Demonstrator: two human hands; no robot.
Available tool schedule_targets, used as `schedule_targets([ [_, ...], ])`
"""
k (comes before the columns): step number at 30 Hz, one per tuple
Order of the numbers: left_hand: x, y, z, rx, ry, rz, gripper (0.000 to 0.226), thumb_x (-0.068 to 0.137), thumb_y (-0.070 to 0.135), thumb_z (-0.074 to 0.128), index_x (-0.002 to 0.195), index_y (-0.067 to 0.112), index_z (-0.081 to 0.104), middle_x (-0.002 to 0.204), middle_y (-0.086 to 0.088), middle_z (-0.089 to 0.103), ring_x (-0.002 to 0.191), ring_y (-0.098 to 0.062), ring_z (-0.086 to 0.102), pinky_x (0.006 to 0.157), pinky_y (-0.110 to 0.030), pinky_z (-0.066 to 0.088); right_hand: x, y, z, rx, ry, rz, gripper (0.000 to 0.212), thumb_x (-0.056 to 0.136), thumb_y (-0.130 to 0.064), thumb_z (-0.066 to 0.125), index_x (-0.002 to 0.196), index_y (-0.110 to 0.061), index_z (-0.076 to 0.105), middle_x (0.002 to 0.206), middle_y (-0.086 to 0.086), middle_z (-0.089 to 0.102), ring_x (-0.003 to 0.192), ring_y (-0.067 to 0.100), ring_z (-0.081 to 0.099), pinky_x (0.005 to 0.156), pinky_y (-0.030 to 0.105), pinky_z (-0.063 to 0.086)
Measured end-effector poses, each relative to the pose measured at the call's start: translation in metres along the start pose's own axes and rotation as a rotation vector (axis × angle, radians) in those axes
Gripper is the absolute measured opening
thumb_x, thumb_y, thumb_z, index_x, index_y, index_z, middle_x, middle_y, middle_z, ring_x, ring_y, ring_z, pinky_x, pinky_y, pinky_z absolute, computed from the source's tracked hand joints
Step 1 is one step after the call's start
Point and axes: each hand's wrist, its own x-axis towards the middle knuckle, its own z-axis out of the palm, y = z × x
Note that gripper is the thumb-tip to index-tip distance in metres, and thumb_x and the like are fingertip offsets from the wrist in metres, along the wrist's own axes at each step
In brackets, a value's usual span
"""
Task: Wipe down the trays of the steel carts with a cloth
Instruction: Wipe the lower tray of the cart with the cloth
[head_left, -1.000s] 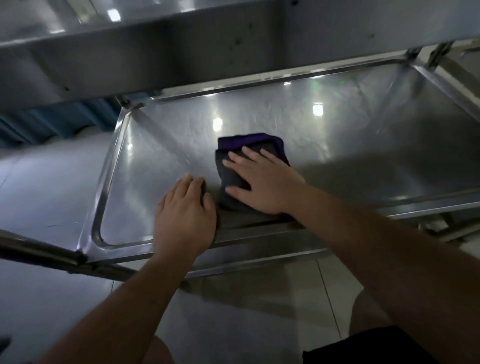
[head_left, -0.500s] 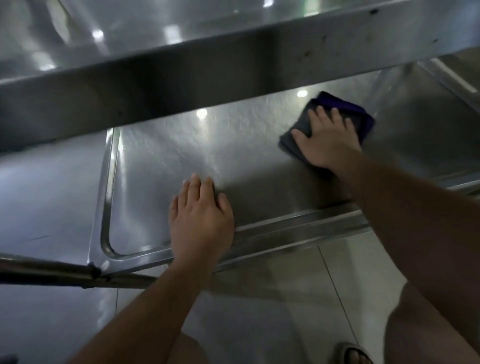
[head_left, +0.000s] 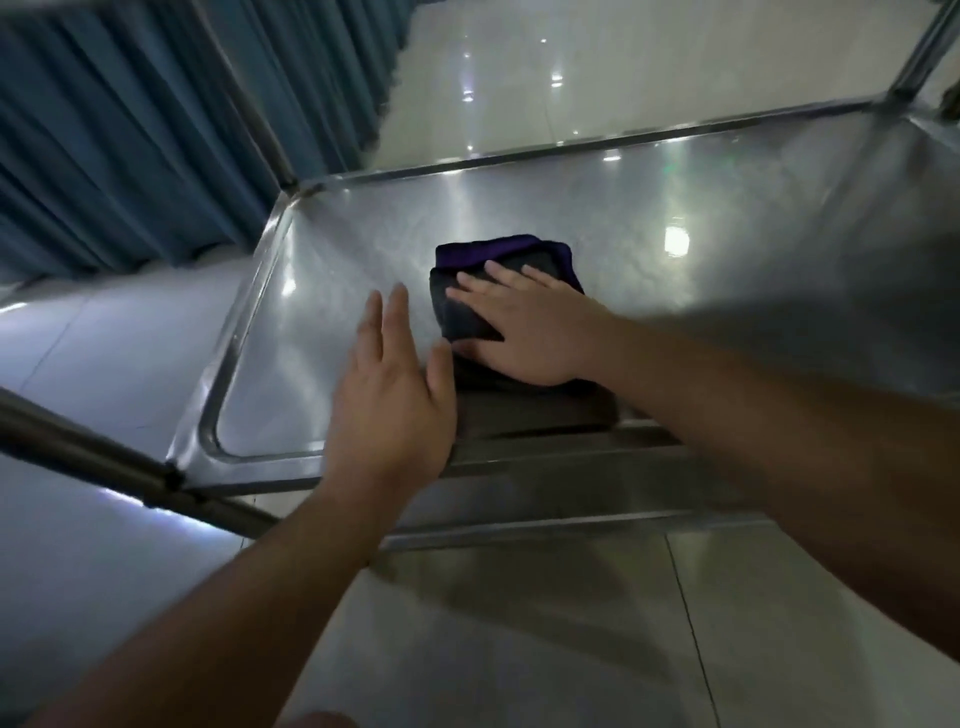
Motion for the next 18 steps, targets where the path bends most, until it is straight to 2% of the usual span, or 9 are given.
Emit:
schedule_targets([
  [4,0.003,0.001,-0.002,0.050,-0.021,0.013,0.068,0.107,0.065,0.016,0.165,0.031,0.020,0.176,-0.006,0.014,0.159,-0.028,0.023,0.123,-0.049,0.026,-0.036,-0.009,-0.002,0.048,-0.091,-0.125,0.080,0.095,-0.081,0.014,0.165,-0.042,0.008,0.172,-0.018,0.000,0.158,0.006,-0.006,0.128,0.040,-0.004],
  [8,0.005,0.005,-0.002,0.093,-0.084,0.008,0.069,0.106,0.065,0.015,0.165,0.030,0.027,0.174,-0.009,0.021,0.158,-0.030,0.026,0.125,-0.053,0.027,-0.075,-0.006,0.003,0.090,-0.068,-0.145,0.091,0.085,-0.091,0.010,0.163,-0.045,0.008,0.170,-0.023,0.000,0.156,0.001,-0.006,0.121,0.028,-0.009],
  [11,0.008,0.009,-0.005,0.139,-0.147,0.011,0.069,0.107,0.062,0.017,0.165,0.026,0.027,0.173,-0.010,0.024,0.159,-0.029,0.024,0.127,-0.054,0.025,-0.105,0.007,-0.003,0.082,-0.076,-0.123,0.099,0.080,-0.096,0.017,0.163,-0.044,0.007,0.169,-0.026,-0.001,0.152,-0.006,-0.008,0.121,0.027,-0.008],
  [14,0.008,0.014,-0.005,0.203,-0.192,0.020,0.067,0.109,0.061,0.019,0.165,0.026,0.026,0.173,-0.009,0.024,0.158,-0.030,0.025,0.126,-0.057,0.026,-0.144,0.036,-0.007,0.024,-0.075,-0.097,0.106,0.076,-0.100,0.022,0.164,-0.043,0.008,0.168,-0.027,-0.003,0.154,-0.003,-0.008,0.127,0.031,-0.001],
  [18,0.005,0.020,-0.009,0.261,-0.194,0.057,0.065,0.109,0.058,0.021,0.164,0.024,0.028,0.171,-0.012,0.027,0.155,-0.036,0.030,0.123,-0.059,0.031,-0.207,0.095,-0.012,-0.099,-0.040,0.088,0.115,0.070,-0.105,0.017,0.165,-0.041,0.003,0.167,-0.023,-0.007,0.154,-0.001,-0.008,0.128,0.032,0.002],
])
